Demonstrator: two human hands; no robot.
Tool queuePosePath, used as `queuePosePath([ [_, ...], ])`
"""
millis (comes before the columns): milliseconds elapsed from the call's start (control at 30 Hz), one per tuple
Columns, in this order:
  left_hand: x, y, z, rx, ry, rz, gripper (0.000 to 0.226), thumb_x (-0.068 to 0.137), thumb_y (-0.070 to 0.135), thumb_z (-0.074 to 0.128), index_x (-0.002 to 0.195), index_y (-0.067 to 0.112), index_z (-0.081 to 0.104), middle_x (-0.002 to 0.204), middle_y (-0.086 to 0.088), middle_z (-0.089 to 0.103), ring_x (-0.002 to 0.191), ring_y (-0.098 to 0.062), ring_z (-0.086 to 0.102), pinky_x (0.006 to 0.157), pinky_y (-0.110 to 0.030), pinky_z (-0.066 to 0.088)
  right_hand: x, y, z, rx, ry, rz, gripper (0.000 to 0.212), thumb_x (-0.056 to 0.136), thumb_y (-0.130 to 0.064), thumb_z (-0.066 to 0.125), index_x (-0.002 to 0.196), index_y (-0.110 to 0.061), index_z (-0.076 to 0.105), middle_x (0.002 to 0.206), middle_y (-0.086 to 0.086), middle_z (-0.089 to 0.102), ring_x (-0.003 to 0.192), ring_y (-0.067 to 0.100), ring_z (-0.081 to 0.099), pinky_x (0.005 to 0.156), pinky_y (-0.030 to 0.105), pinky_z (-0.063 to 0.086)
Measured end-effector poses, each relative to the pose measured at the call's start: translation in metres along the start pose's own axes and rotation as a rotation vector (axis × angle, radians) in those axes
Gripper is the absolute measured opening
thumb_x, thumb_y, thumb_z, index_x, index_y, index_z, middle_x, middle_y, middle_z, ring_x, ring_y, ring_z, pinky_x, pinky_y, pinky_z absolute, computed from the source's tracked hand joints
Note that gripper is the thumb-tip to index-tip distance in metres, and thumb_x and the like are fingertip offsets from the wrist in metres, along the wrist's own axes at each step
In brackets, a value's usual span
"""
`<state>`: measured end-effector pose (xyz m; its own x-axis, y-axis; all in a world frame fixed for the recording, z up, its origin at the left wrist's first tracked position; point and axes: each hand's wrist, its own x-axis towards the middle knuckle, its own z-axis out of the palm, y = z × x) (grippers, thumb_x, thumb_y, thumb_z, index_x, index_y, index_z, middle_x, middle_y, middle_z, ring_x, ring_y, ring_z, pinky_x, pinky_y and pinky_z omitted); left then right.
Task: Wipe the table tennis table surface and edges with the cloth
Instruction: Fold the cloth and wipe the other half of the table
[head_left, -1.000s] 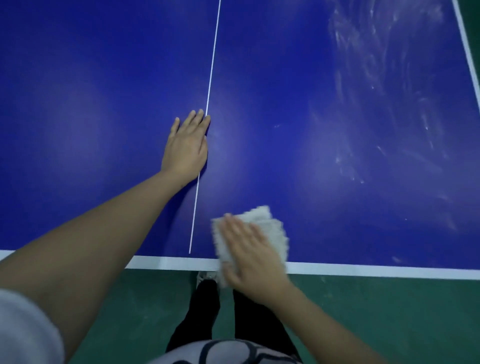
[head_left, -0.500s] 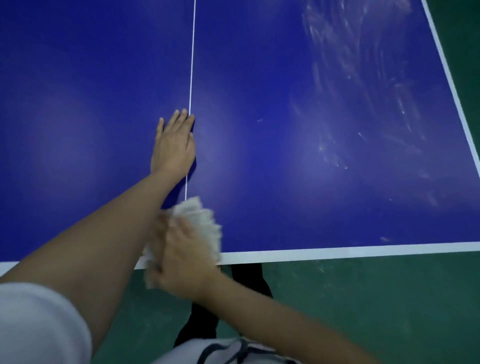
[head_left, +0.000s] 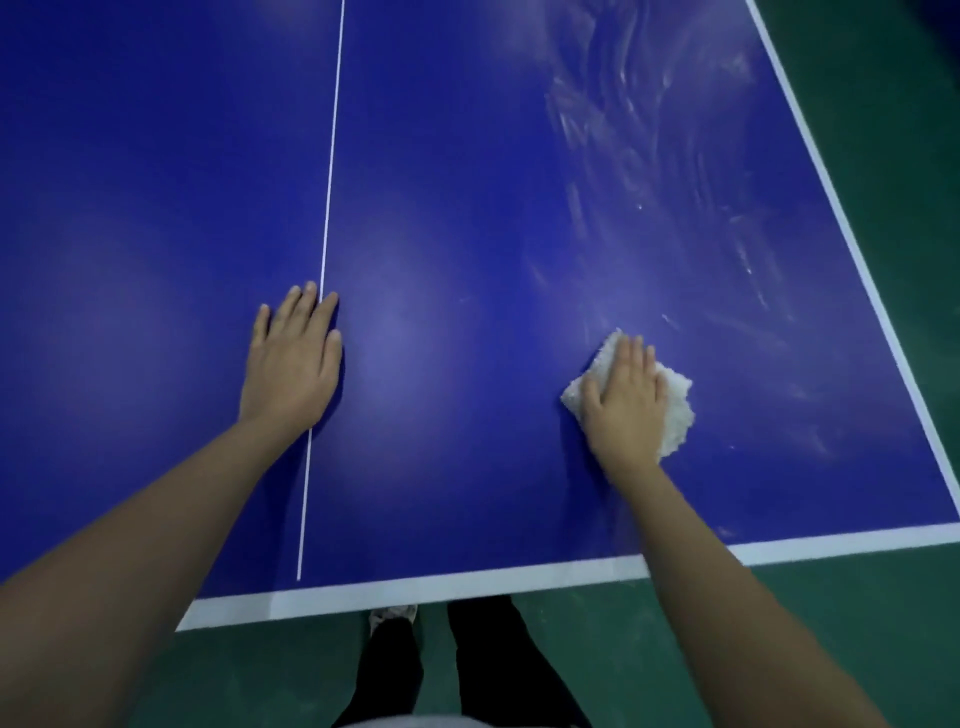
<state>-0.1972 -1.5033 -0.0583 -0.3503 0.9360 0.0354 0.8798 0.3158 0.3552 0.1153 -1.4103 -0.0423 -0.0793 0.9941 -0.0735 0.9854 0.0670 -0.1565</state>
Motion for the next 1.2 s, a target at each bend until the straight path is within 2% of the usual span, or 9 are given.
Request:
queuePosePath([
  [67, -0.001, 0.001, 0.000, -0.025, 0.000, -0.017, 0.050, 0.099, 0.028, 0.021, 0.145, 0.008, 0.030, 0.153, -0.010, 0.028, 0.144, -0.020, 0.019, 0.118, -0.040, 0.006, 0.000, -0.035, 0.008, 0.009, 0.002, -0.046, 0.064, 0.095, -0.028, 0.034, 0.149, -0.001, 0.012, 0.156, 0.018, 0.016, 0.144, 0.029, 0.012, 0.117, 0.039, 0.009],
  [233, 0.001, 0.001, -0.002, 0.018, -0.024, -0.042, 0.054, 0.094, 0.027, 0.023, 0.141, 0.004, 0.037, 0.150, -0.012, 0.033, 0.141, -0.023, 0.026, 0.117, -0.041, 0.011, -0.044, -0.113, 0.032, 0.003, -0.170, -1.124, 0.065, 0.086, -0.039, 0.035, 0.144, -0.009, 0.033, 0.149, 0.008, 0.037, 0.139, 0.021, 0.030, 0.115, 0.036, 0.015],
  [300, 0.001, 0.003, -0.004, 0.031, -0.035, -0.052, 0.054, 0.094, 0.026, 0.023, 0.140, 0.003, 0.040, 0.149, -0.012, 0.036, 0.140, -0.024, 0.029, 0.117, -0.041, 0.013, 0.014, -0.113, 0.028, 0.046, -0.227, -1.259, 0.065, 0.087, -0.036, 0.047, 0.144, -0.009, 0.034, 0.149, 0.009, 0.038, 0.136, 0.023, 0.032, 0.114, 0.035, 0.013],
  [500, 0.001, 0.006, -0.007, 0.032, -0.047, -0.083, 0.057, 0.093, 0.031, 0.021, 0.139, 0.005, 0.043, 0.147, -0.010, 0.039, 0.138, -0.021, 0.031, 0.117, -0.024, 0.003, 0.261, -0.015, -0.015, 0.079, 0.003, -0.341, 0.055, 0.095, -0.026, 0.042, 0.143, -0.001, 0.032, 0.147, 0.020, 0.036, 0.133, 0.034, 0.035, 0.111, 0.040, 0.024],
  [600, 0.006, 0.011, -0.006, 0.040, -0.023, -0.128, 0.057, 0.091, 0.031, 0.024, 0.131, 0.002, 0.051, 0.140, -0.015, 0.048, 0.131, -0.030, 0.042, 0.113, -0.041, 0.020, 0.274, 0.016, -0.022, 0.028, 0.030, -0.203, 0.057, 0.098, -0.026, 0.035, 0.148, -0.003, 0.021, 0.154, 0.016, 0.023, 0.142, 0.030, 0.019, 0.115, 0.043, 0.014],
  [767, 0.059, 0.058, 0.003, 0.015, 0.104, -0.217, 0.050, 0.089, 0.030, 0.028, 0.120, 0.002, 0.055, 0.126, -0.020, 0.054, 0.111, -0.039, 0.050, 0.095, -0.052, 0.032, 0.117, -0.008, -0.001, -0.009, -0.262, -1.054, 0.071, 0.077, -0.032, 0.055, 0.141, -0.007, 0.035, 0.137, 0.012, 0.045, 0.126, 0.031, 0.043, 0.109, 0.044, 0.030],
  [900, 0.119, 0.086, 0.021, 0.049, 0.053, -0.035, 0.058, 0.090, 0.034, 0.024, 0.137, 0.006, 0.044, 0.147, -0.016, 0.037, 0.134, -0.031, 0.036, 0.111, -0.049, 0.020, 0.103, 0.025, -0.013, -0.144, -0.437, -1.673, 0.067, 0.089, -0.044, 0.036, 0.147, -0.013, 0.027, 0.151, 0.002, 0.034, 0.140, 0.016, 0.025, 0.118, 0.034, 0.008],
  [1067, 0.179, 0.072, 0.037, 0.121, 0.016, -0.074, 0.052, 0.098, 0.024, 0.041, 0.147, 0.013, 0.027, 0.155, -0.012, 0.023, 0.144, -0.026, 0.019, 0.114, -0.048, 0.009, 0.266, 0.055, -0.037, 0.067, -0.126, -0.898, 0.053, 0.090, -0.030, 0.039, 0.131, 0.002, 0.049, 0.131, 0.023, 0.053, 0.119, 0.038, 0.053, 0.108, 0.032, 0.023],
  [1200, 0.204, 0.053, 0.038, 0.149, 0.023, -0.245, 0.055, 0.099, 0.031, 0.034, 0.150, 0.017, 0.018, 0.158, -0.009, 0.014, 0.146, -0.023, 0.008, 0.115, -0.048, 0.003, 0.342, 0.048, -0.038, 0.021, 0.059, -0.004, 0.055, 0.097, -0.026, 0.033, 0.145, 0.000, 0.026, 0.150, 0.019, 0.030, 0.139, 0.032, 0.026, 0.113, 0.039, 0.018],
])
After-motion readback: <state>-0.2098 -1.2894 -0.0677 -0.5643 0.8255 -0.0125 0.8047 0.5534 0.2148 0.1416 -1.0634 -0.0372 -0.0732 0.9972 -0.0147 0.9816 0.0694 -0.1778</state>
